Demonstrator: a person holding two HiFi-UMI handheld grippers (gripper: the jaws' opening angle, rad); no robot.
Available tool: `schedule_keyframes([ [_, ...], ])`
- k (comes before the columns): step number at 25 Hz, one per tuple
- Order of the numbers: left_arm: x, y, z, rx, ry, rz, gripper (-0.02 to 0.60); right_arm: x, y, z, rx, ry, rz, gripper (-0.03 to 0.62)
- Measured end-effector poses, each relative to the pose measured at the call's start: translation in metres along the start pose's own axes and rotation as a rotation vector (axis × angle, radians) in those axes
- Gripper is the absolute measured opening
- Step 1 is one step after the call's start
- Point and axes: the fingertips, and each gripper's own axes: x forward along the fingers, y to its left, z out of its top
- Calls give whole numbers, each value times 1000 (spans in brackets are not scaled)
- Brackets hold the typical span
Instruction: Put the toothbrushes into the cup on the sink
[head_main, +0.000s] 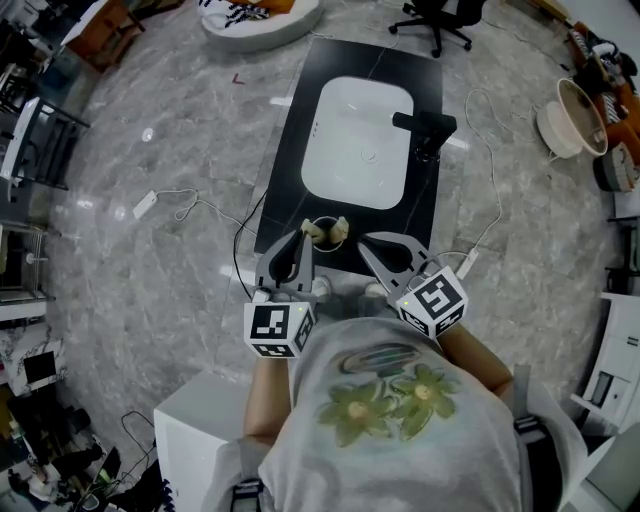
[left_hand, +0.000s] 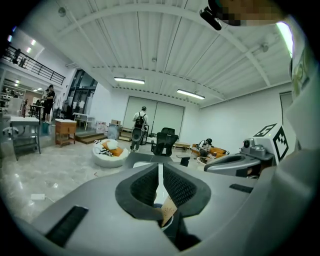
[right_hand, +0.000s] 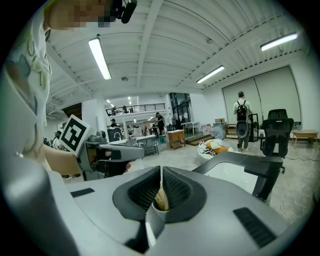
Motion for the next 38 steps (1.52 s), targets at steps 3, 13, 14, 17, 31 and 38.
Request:
schedule_keyframes([
  [3, -3, -8, 0, 1, 11, -35, 26, -2, 1, 1, 0, -7, 1, 46],
  [13, -4, -16, -15, -41, 61, -46, 18, -5, 4, 0, -19, -2, 8, 44],
  [14, -4, -17, -16, -43, 63, -46, 18, -5, 5, -1, -22, -1, 10, 44],
  [17, -5, -19, -19, -45, 72, -49, 18, -6, 7, -2, -25, 1, 15, 44],
  [31, -12, -28, -30, -52, 87, -61, 18, -9, 18, -6, -57, 13, 23, 41],
  [38, -15, -28, -36, -57, 98, -57, 18, -11, 19, -15, -62, 31, 21, 41],
])
